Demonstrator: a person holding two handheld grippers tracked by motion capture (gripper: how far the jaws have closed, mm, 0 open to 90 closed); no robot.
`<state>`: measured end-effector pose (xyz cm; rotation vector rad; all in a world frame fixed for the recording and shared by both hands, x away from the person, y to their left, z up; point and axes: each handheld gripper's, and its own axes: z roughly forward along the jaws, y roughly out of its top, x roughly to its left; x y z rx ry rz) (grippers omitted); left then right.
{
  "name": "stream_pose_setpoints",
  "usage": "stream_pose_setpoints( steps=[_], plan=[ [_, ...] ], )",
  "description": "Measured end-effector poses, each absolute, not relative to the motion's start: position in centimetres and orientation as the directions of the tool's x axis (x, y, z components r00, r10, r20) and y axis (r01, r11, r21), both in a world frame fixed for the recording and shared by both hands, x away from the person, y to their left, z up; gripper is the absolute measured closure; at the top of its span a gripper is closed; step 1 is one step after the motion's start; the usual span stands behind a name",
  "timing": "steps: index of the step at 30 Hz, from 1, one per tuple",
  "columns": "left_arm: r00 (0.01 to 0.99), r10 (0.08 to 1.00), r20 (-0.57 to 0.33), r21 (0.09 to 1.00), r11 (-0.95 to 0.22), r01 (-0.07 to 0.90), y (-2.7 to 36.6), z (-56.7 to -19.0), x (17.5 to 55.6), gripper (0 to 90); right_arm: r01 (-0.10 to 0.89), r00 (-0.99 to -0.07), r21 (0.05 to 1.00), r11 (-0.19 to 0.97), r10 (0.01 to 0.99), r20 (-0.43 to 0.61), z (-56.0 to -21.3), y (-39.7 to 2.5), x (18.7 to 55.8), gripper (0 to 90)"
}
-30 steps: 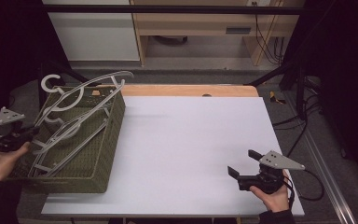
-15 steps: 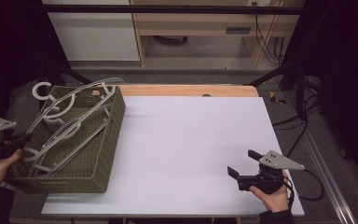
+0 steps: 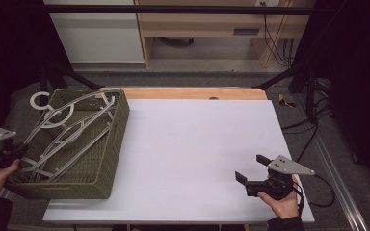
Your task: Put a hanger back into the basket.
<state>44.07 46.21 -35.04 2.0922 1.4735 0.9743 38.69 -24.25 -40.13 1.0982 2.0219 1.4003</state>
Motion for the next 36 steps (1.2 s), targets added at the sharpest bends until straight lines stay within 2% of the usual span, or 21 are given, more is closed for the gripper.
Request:
stream_pose_setpoints(
  steps=[13,22,27,32,36],
  plan=[
    [0.152,0.924,0.351,0.647,-0.357,0.674,45.6,-35.8,44.7,82.5,0.357,-0.588,0.918,0.173,0.805,0.077,-40.2,-24.2,38.7,4.1],
    [0.153,0.919,0.363,0.637,-0.364,0.679,45.6,-35.9,44.9,82.4,0.359,-0.59,0.916,0.176,0.804,0.076,-40.2,-24.2,38.7,4.2],
    [0.172,0.898,0.405,0.604,-0.404,0.687,44.9,-36.3,45.2,82.3,0.36,-0.586,0.917,0.173,0.806,0.078,-40.2,-24.2,38.7,4.2],
    [0.19,0.911,0.365,0.591,-0.385,0.709,44.8,-37.2,45.5,82.1,0.357,-0.588,0.918,0.172,0.805,0.078,-40.2,-24.2,38.7,4.2],
    [0.221,0.928,0.301,0.597,-0.364,0.715,44.9,-37.1,45.2,81.8,0.36,-0.587,0.917,0.17,0.805,0.081,-40.2,-24.2,38.7,4.2]
  ],
)
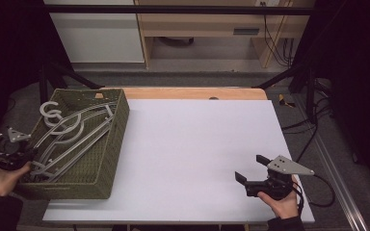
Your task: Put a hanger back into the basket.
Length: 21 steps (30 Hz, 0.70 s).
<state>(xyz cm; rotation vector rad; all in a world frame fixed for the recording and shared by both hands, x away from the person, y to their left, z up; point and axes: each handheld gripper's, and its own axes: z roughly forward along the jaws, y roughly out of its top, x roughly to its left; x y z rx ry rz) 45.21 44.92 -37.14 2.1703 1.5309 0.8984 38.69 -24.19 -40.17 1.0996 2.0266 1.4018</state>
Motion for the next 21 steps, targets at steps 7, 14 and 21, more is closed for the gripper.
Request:
stream_pose_setpoints(
  steps=[7,14,21],
  plan=[
    [0.229,0.926,0.3,0.555,-0.365,0.748,44.6,-37.5,45.3,81.2,0.356,-0.589,0.918,0.174,0.805,0.075,-40.1,-24.2,38.7,4.2],
    [0.248,0.927,0.281,0.544,-0.367,0.755,44.5,-37.5,45.0,78.6,0.358,-0.587,0.918,0.17,0.806,0.079,-40.1,-24.2,38.7,4.2],
    [0.275,0.944,0.18,0.643,-0.325,0.694,44.0,-36.1,43.8,64.7,0.359,-0.585,0.918,0.171,0.807,0.078,-40.2,-24.2,38.7,4.2]
  ],
)
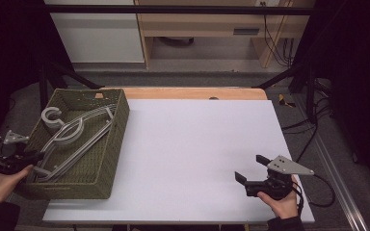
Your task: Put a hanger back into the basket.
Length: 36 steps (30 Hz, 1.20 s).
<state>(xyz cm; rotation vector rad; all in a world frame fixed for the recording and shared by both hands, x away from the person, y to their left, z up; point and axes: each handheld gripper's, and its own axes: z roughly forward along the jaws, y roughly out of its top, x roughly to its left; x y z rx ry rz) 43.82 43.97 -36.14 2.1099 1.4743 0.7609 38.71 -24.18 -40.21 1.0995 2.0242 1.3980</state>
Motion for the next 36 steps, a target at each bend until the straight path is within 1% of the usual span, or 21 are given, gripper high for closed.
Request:
stream_pose_setpoints(
  steps=[3,6,7,9,11,15,23,26,28,36],
  plan=[
    [0.298,0.942,0.156,0.693,-0.32,0.646,42.8,-35.4,43.3,58.4,0.357,-0.586,0.919,0.168,0.806,0.08,-40.2,-24.2,38.7,4.1],
    [0.337,0.932,0.132,0.754,-0.315,0.576,41.0,-34.7,42.4,52.6,0.357,-0.584,0.919,0.166,0.808,0.081,-40.2,-24.2,38.7,4.1],
    [0.348,0.932,0.106,0.79,-0.292,0.539,40.1,-34.6,42.1,51.0,0.354,-0.583,0.92,0.166,0.809,0.079,-40.2,-24.2,38.7,4.1],
    [0.38,0.921,0.083,0.823,-0.278,0.495,38.9,-34.4,41.6,46.9,0.353,-0.582,0.922,0.161,0.809,0.081,-40.2,-24.2,38.7,4.1],
    [0.412,0.908,0.073,0.84,-0.278,0.466,37.9,-34.2,41.2,43.0,0.351,-0.582,0.923,0.161,0.809,0.08,-40.1,-24.3,38.6,4.1],
    [0.462,0.887,0.013,0.882,-0.228,0.413,35.5,-34.4,40.5,35.1,0.348,-0.581,0.924,0.158,0.81,0.081,-40.0,-24.3,38.6,4.0],
    [0.57,0.819,-0.064,0.915,-0.18,0.361,31.4,-35.5,39.8,23.0,0.343,-0.578,0.927,0.152,0.812,0.08,-40.0,-24.5,38.5,3.9],
    [0.592,0.805,-0.051,0.921,-0.191,0.339,30.1,-36.1,39.4,17.1,0.34,-0.578,0.929,0.148,0.812,0.082,-39.9,-24.6,38.4,3.9],
    [0.609,0.791,-0.063,0.922,-0.187,0.339,29.4,-36.5,39.2,13.0,0.344,-0.572,0.929,0.134,0.815,0.094,-39.9,-24.5,38.4,3.7],
    [0.652,0.757,-0.052,0.922,-0.215,0.323,28.2,-38.5,38.8,11.9,0.34,-0.569,0.932,0.127,0.817,0.097,-40.0,-24.9,38.3,3.5]
  ],
)
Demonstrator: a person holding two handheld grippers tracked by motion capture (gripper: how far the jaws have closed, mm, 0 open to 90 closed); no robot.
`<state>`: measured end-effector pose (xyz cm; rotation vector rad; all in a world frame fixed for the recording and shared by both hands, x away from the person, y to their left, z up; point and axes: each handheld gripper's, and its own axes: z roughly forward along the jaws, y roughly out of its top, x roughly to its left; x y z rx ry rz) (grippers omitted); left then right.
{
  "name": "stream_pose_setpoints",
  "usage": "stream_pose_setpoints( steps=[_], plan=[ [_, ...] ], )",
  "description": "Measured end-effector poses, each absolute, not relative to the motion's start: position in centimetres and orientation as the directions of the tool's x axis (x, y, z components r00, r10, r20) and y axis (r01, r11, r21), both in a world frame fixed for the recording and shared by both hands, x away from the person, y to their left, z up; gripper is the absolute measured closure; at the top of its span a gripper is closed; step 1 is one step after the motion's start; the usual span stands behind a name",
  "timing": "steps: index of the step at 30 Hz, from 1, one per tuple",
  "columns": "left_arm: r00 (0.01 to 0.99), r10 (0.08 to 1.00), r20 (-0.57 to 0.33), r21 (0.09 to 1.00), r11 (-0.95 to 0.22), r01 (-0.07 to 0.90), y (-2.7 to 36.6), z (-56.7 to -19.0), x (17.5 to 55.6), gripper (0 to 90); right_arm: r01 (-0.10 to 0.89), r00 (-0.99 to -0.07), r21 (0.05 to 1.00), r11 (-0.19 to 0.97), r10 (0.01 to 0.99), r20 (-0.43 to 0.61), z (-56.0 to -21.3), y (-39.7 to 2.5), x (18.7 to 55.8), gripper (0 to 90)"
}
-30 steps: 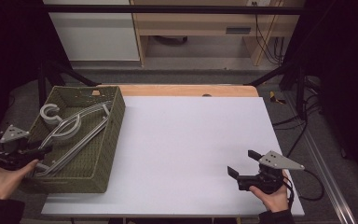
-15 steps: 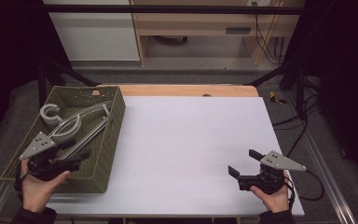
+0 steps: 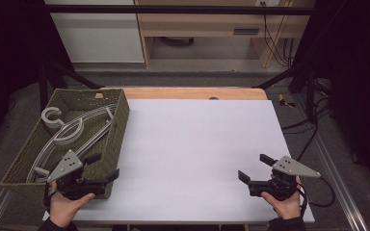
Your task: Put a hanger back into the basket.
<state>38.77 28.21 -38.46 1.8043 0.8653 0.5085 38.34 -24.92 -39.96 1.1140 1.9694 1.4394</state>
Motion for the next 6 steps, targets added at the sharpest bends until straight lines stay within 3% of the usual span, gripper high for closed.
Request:
stream_pose_setpoints(
  steps=[6],
  plan=[
    [0.651,0.758,-0.031,0.917,-0.238,0.32,27.98,-38.9,38.92,11.5,0.337,-0.571,0.934,0.121,0.815,0.1,-39.86,-25.06,38.22,3.5]
  ],
)
